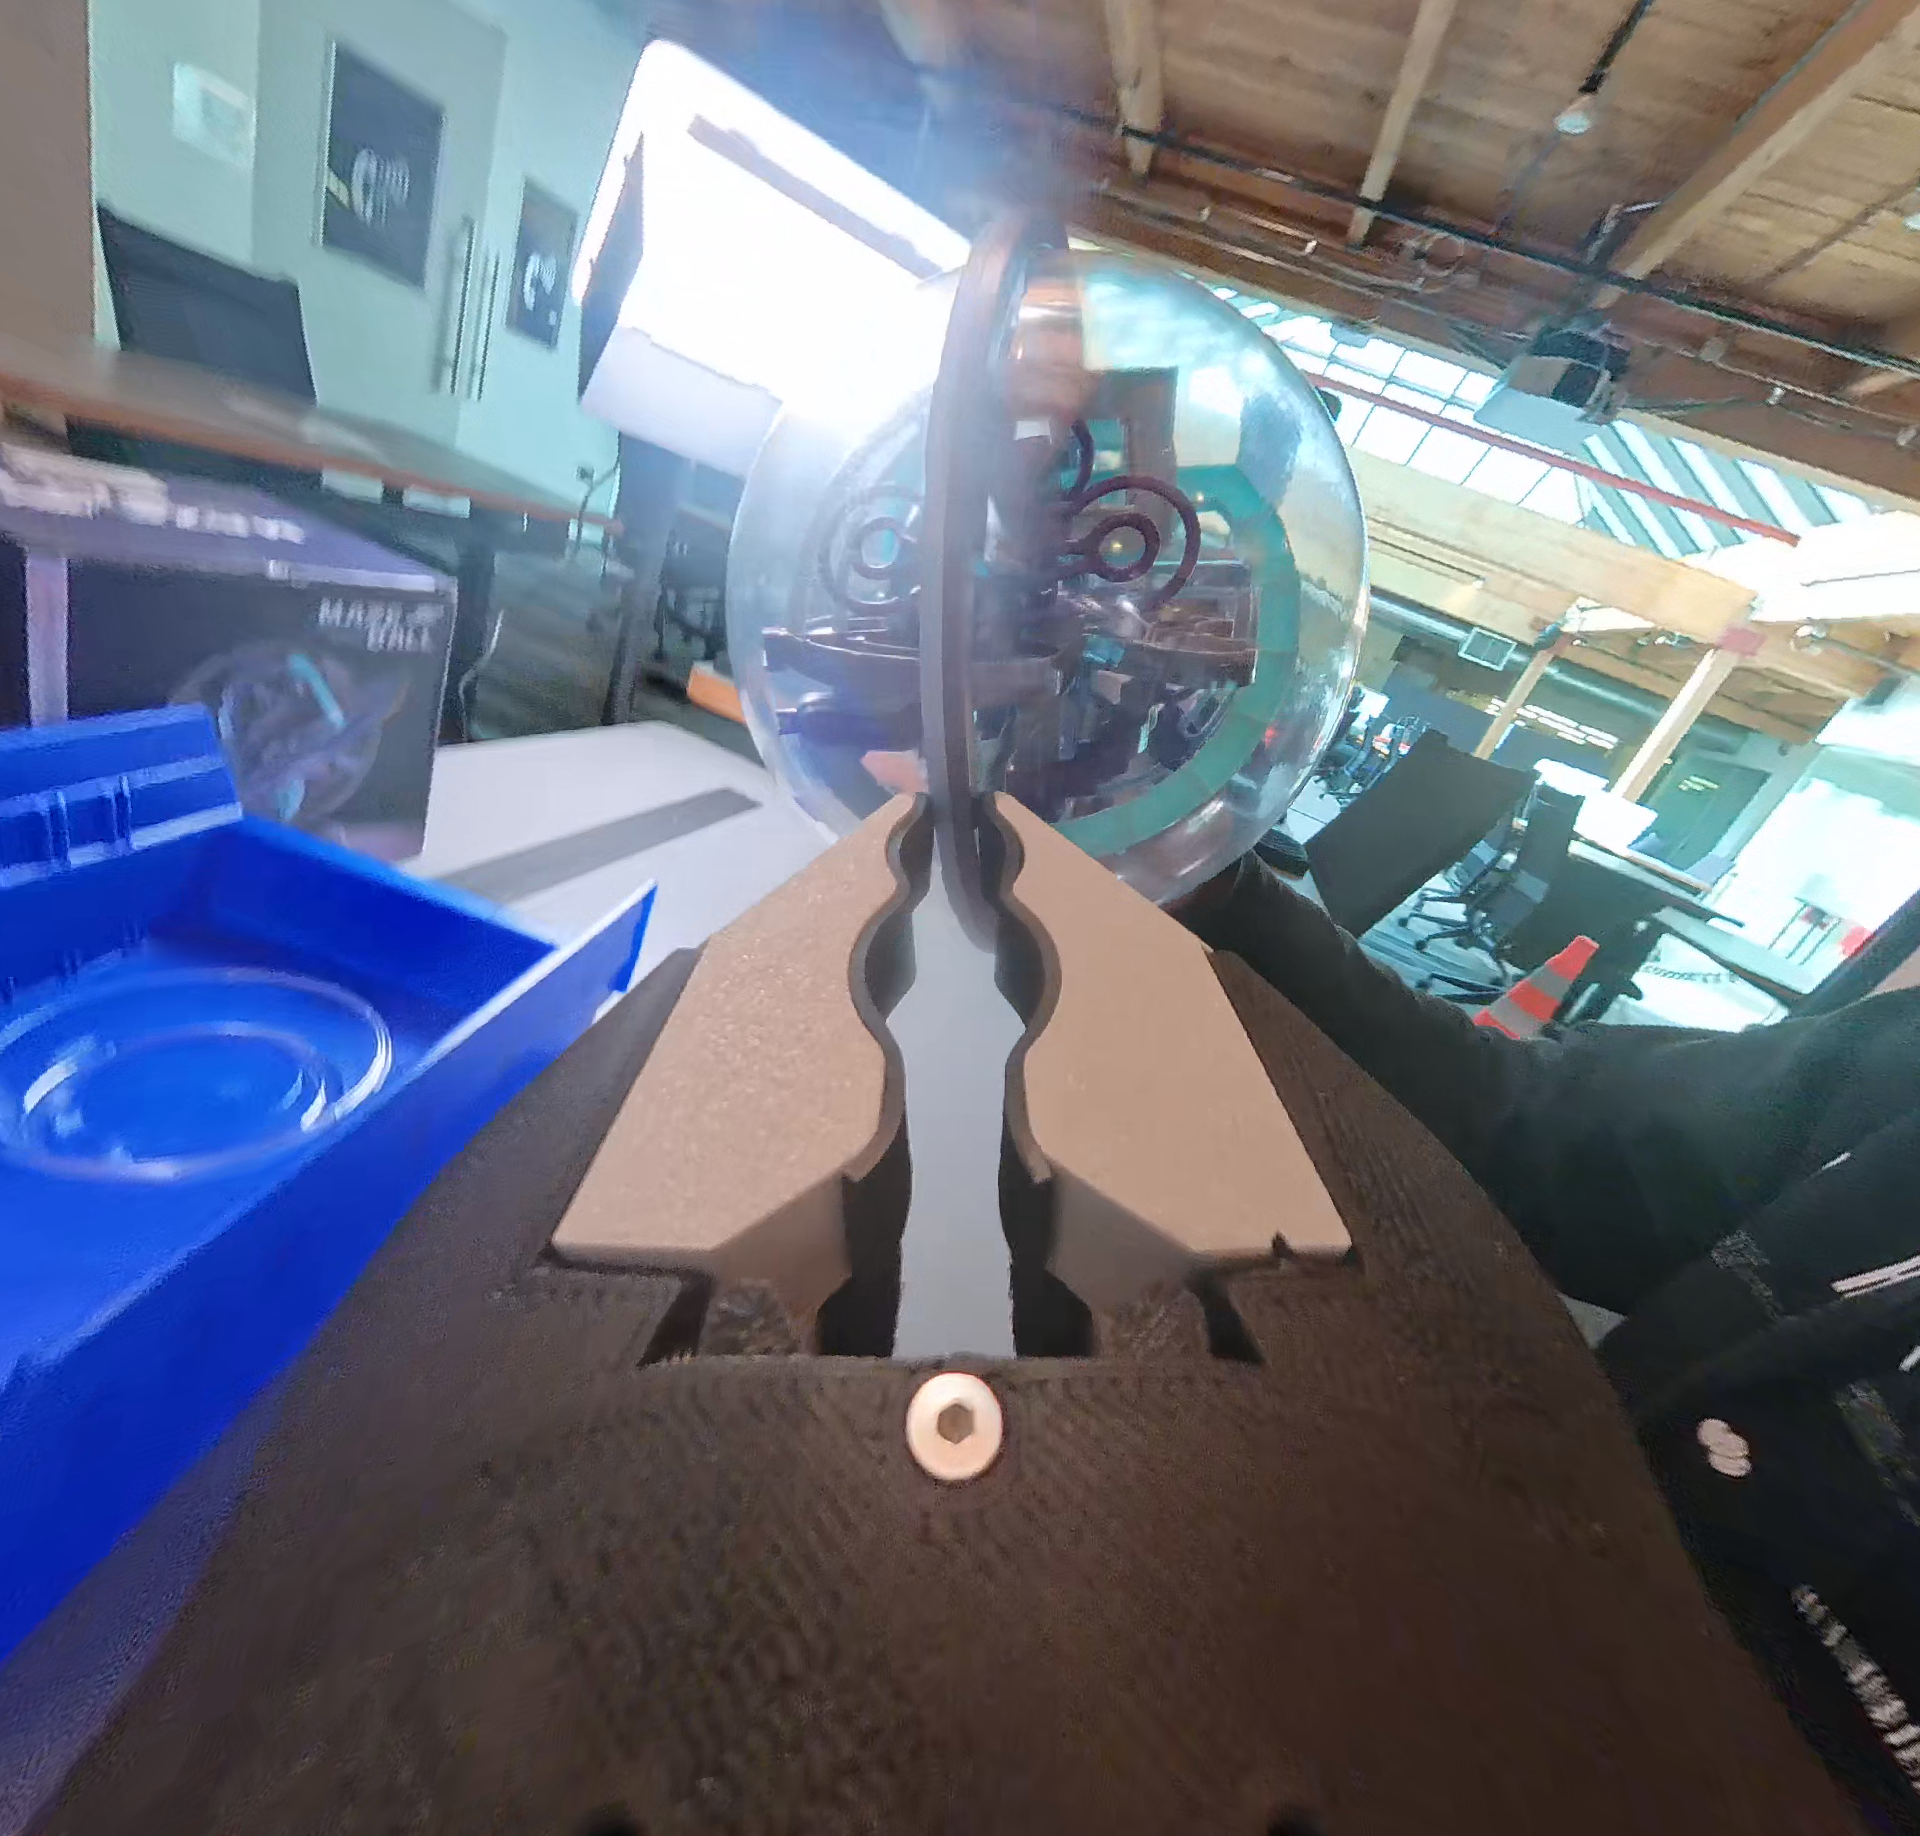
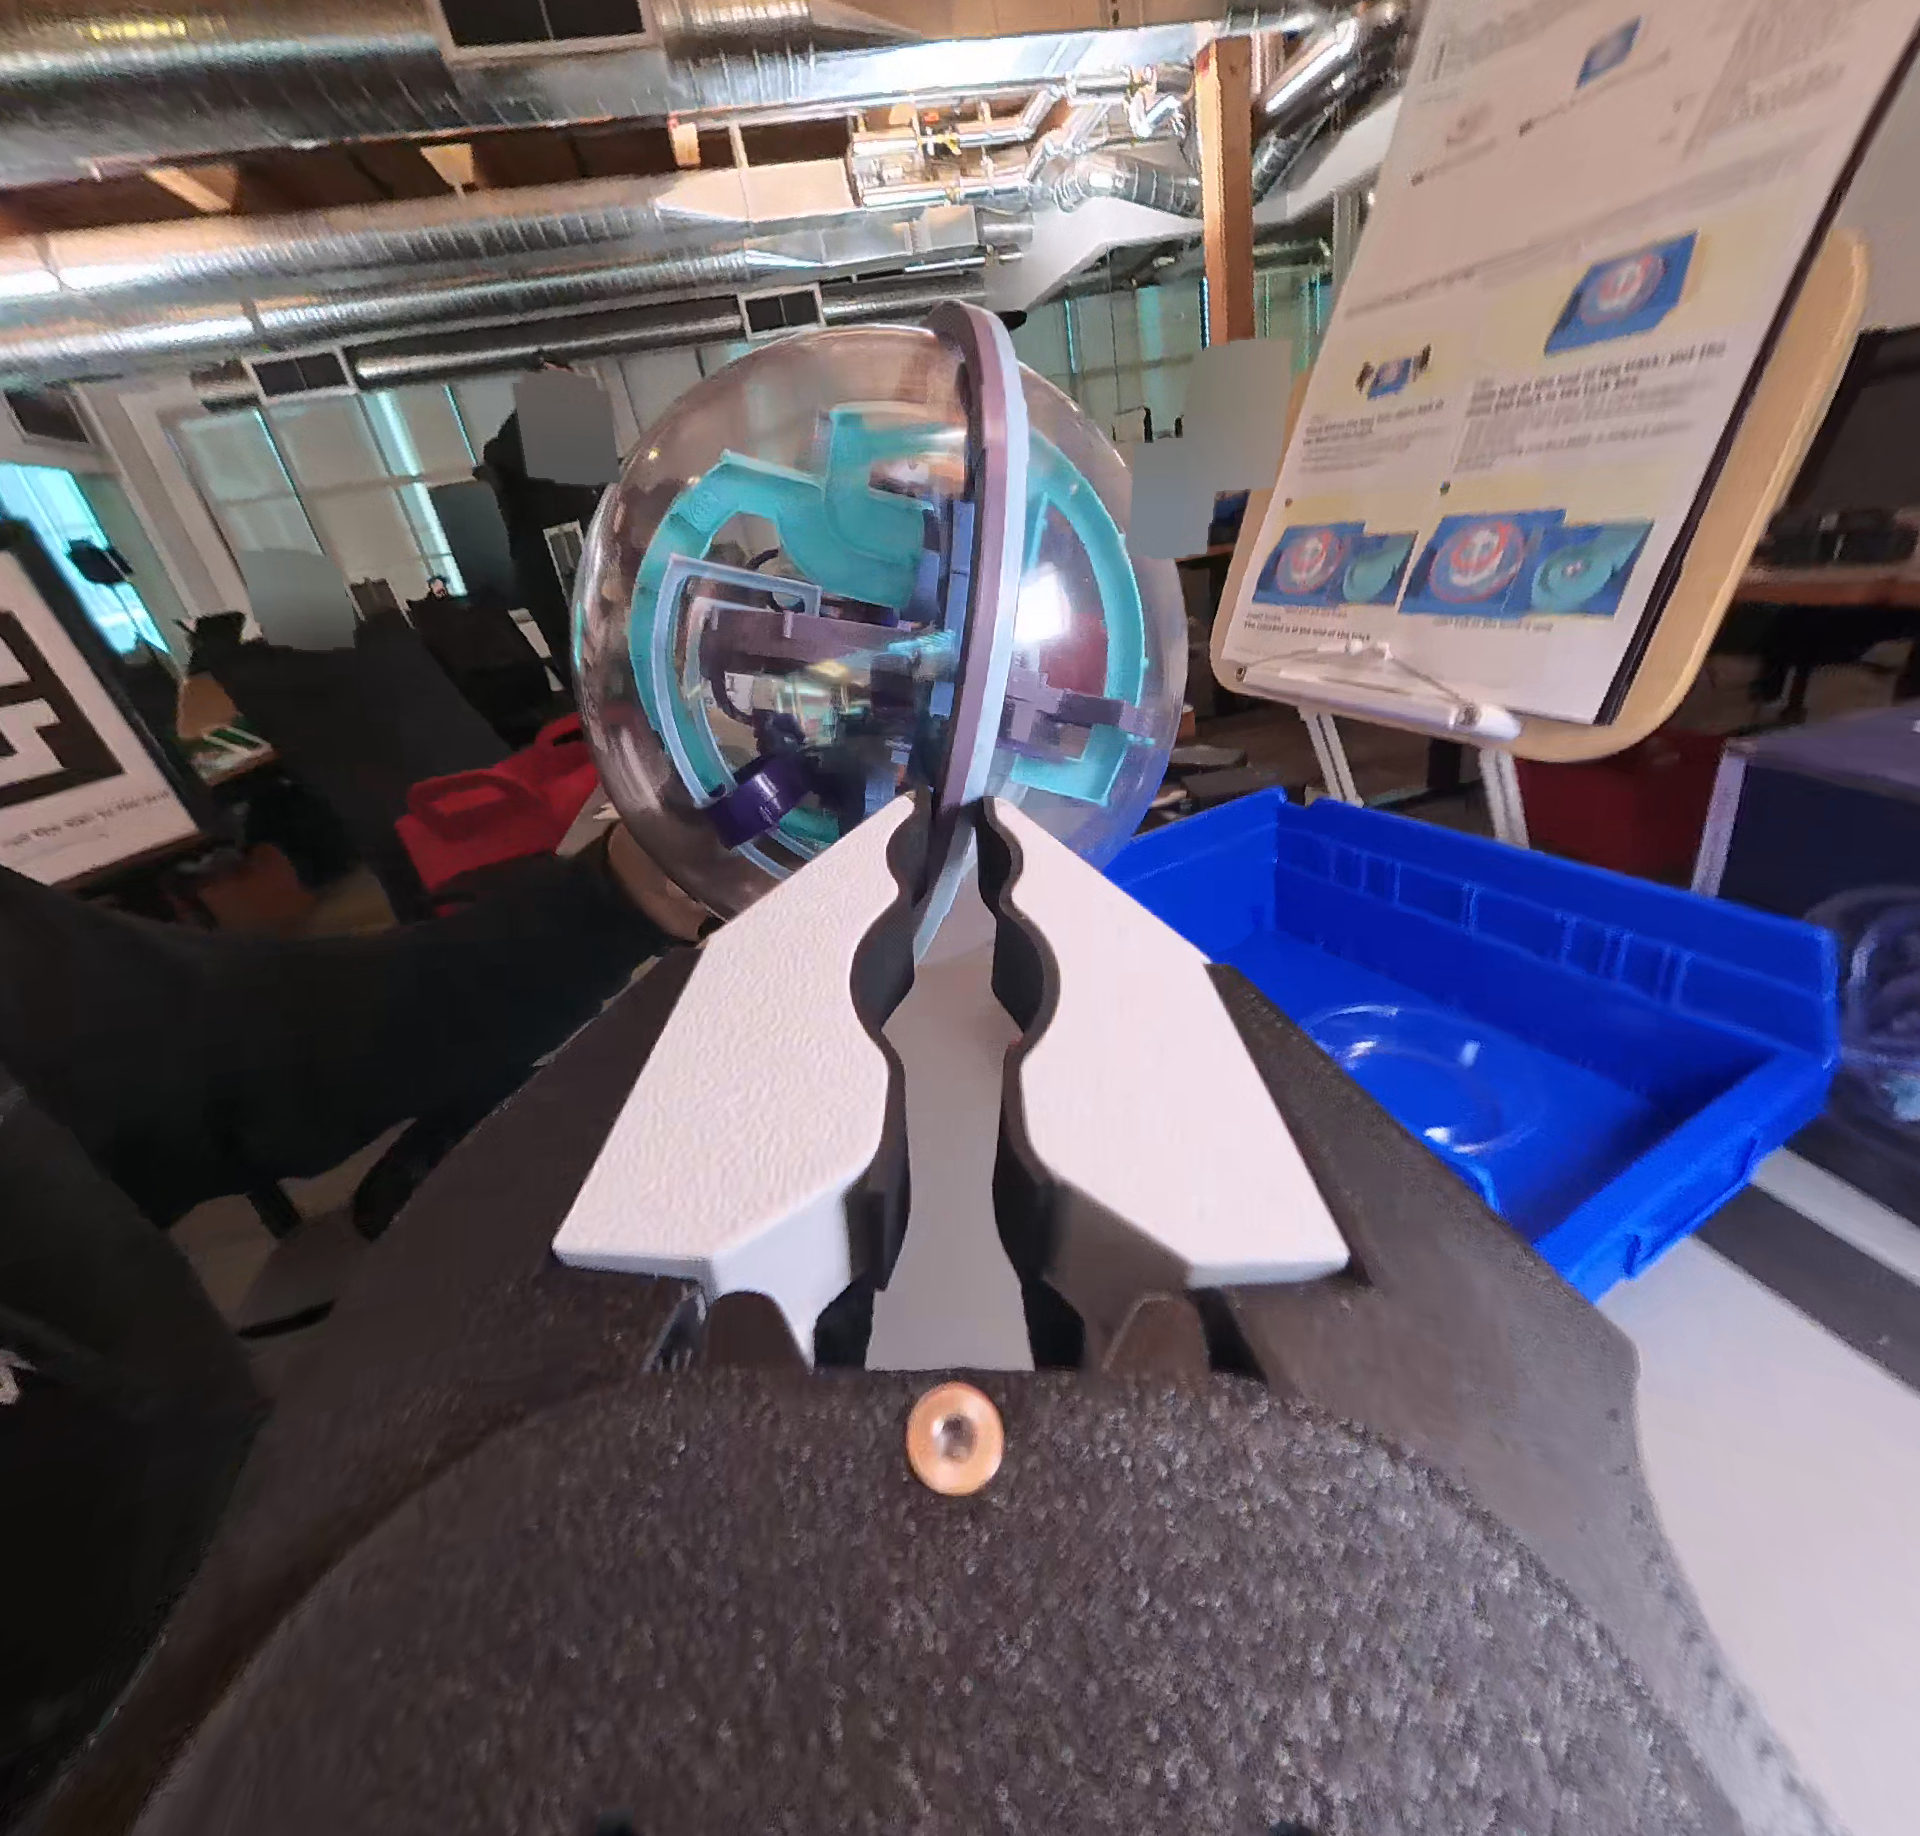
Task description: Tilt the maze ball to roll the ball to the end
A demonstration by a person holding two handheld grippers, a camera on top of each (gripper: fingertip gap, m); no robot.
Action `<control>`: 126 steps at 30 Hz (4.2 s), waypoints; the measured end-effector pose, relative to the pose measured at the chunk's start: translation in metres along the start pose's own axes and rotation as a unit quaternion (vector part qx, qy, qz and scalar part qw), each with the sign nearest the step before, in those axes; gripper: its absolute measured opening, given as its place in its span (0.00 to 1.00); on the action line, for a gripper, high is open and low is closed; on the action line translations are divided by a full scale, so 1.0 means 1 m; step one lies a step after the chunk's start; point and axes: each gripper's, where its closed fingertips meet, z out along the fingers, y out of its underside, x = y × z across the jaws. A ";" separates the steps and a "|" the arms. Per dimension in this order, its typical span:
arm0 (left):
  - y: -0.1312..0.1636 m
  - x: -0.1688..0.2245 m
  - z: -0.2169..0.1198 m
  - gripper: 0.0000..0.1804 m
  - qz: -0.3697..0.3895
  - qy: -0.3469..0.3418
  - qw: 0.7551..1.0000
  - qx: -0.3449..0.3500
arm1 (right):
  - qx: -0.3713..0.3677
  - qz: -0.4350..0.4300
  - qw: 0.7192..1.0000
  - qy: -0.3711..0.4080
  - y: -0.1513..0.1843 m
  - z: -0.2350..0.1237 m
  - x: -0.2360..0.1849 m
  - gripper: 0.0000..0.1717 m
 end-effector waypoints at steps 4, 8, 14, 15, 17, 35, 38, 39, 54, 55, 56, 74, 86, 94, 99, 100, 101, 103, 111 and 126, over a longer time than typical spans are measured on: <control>-0.020 0.019 0.003 0.04 0.061 0.020 0.998 0.027 | 0.009 -0.066 0.998 -0.006 -0.018 -0.004 -0.014 0.04; -0.038 0.039 0.006 0.03 0.129 0.035 0.990 0.038 | 0.035 -0.111 0.993 -0.016 -0.033 -0.007 -0.027 0.04; -0.050 0.065 0.010 0.04 0.201 0.055 0.977 0.049 | 0.071 -0.150 0.986 -0.031 -0.056 -0.014 -0.042 0.04; -0.050 0.067 0.010 0.04 0.208 0.056 0.975 0.051 | 0.072 -0.156 0.985 -0.032 -0.059 -0.015 -0.044 0.04; -0.050 0.070 0.011 0.04 0.217 0.059 0.973 0.054 | 0.073 -0.167 0.983 -0.031 -0.064 -0.016 -0.046 0.04; -0.058 0.091 0.010 0.04 0.251 0.067 0.964 0.056 | 0.099 -0.160 0.982 -0.034 -0.066 -0.020 -0.054 0.03; -0.061 0.094 0.008 0.04 0.251 0.064 0.964 0.052 | 0.104 -0.140 0.984 -0.041 -0.061 -0.018 -0.053 0.03; -0.061 0.093 0.007 0.04 0.249 0.061 0.965 0.050 | 0.104 -0.135 0.985 -0.041 -0.060 -0.017 -0.052 0.04; -0.031 0.074 0.004 0.04 0.153 0.038 0.987 0.012 | 0.060 -0.074 0.995 -0.012 -0.032 -0.022 -0.044 0.04; -0.030 0.074 0.004 0.04 0.151 0.038 0.988 0.010 | 0.059 -0.070 0.996 -0.012 -0.030 -0.023 -0.044 0.04; -0.028 0.073 0.004 0.04 0.146 0.036 0.989 0.008 | 0.057 -0.065 0.996 -0.011 -0.028 -0.023 -0.044 0.04; -0.004 0.058 -0.001 0.04 0.088 0.029 0.996 -0.013 | 0.035 -0.008 0.999 -0.002 0.008 -0.027 -0.038 0.03; 0.012 0.050 -0.004 0.04 0.066 0.030 0.997 -0.023 | 0.035 0.006 0.999 0.002 0.016 -0.029 -0.035 0.03; 0.018 0.046 -0.010 0.04 0.047 0.024 0.998 -0.035 | 0.022 0.029 0.999 0.000 0.030 -0.027 -0.035 0.03; 0.026 0.043 -0.013 0.03 0.029 0.024 0.998 -0.040 | 0.016 0.038 0.999 -0.002 0.036 -0.027 -0.037 0.03; 0.027 0.043 -0.014 0.03 0.027 0.024 0.999 -0.040 | 0.015 0.040 0.999 -0.002 0.037 -0.027 -0.036 0.03; 0.027 0.043 -0.014 0.03 0.024 0.025 0.999 -0.040 | 0.015 0.043 0.999 -0.003 0.038 -0.026 -0.036 0.03; 0.029 0.042 -0.015 0.03 0.016 0.027 0.999 -0.038 | 0.014 0.047 0.999 -0.003 0.041 -0.026 -0.035 0.03; 0.038 0.037 -0.020 0.03 -0.018 0.021 0.999 -0.045 | 0.005 0.075 0.997 -0.004 0.053 -0.024 -0.033 0.03; 0.059 0.031 -0.024 0.03 -0.075 0.017 0.995 -0.059 | -0.019 0.114 0.993 0.006 0.076 -0.029 -0.033 0.03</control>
